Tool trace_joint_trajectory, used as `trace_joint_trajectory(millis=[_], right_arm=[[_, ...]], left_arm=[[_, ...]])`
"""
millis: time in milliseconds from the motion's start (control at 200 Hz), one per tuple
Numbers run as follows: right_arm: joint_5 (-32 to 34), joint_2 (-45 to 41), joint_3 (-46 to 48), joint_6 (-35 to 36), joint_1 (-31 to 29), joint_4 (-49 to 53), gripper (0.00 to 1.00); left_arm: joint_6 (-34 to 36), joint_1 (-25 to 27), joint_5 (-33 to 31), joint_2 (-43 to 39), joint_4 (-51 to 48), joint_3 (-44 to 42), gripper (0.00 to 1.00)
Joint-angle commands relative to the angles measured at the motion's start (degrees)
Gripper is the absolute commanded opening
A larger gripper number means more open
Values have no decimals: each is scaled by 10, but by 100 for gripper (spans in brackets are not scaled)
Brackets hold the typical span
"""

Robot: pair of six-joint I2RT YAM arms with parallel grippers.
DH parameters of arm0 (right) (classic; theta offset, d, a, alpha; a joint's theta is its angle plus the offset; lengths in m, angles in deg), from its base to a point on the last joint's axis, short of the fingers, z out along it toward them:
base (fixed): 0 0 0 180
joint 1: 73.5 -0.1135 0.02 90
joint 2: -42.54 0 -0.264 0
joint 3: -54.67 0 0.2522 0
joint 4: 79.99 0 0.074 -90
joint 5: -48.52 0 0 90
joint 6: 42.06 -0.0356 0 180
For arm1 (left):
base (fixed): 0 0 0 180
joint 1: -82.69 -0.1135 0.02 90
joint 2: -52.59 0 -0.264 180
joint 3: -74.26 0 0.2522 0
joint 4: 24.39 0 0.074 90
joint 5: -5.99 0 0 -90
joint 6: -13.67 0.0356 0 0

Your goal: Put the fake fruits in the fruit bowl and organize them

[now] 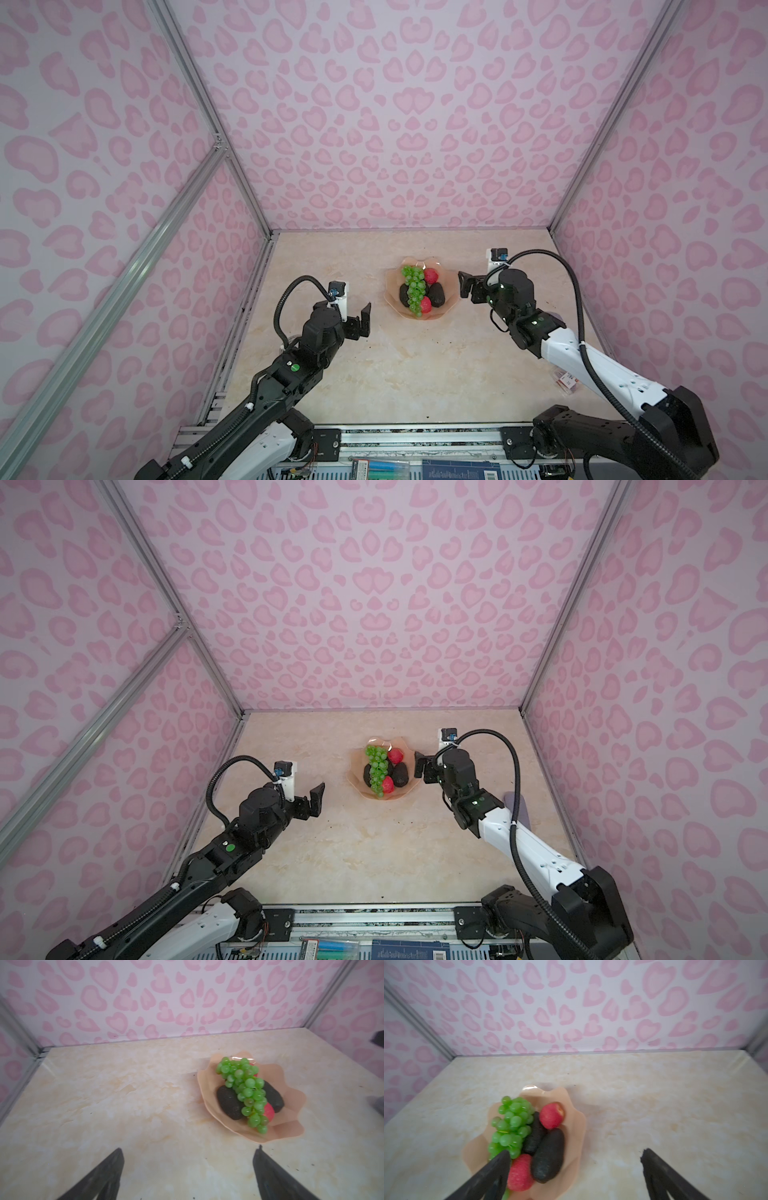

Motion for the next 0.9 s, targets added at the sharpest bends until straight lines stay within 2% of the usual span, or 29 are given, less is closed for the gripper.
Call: trace_joint_trajectory(millis=[0,105,210,335,400,420,530,640,795,845,895], right_arm=[[117,-49,68,53,32,-42,99],[141,-69,143,77,66,-136,99],[166,-58,176,85,95,-172,99],[121,-22,222,83,130,-284,99],[107,3,224,88,141,-308,99],[106,11,226,93,141,-321,99],[97,59,241,103,151,-384,99],[97,106,257,118,153,-461,99],[73,113,252,143,163,-465,99],[61,124,258,148,169,-488,99],[58,152,269,149,174,-540,99]], left_arm=[[38,-33,-107,-10,145,-49,97],[29,-119,-114,-6,228,-108,97],[16,-204,-105,40,302,-147,97],[6,-261,-68,139,367,-157,97],[-10,-275,-45,195,414,-156,97],[-9,-276,-37,202,397,-143,97],[14,-290,-11,263,453,-120,98],[50,-292,9,303,446,-85,97],[64,-300,38,392,631,-133,97],[61,-303,47,381,561,-107,97],[51,-311,49,390,583,-110,97]])
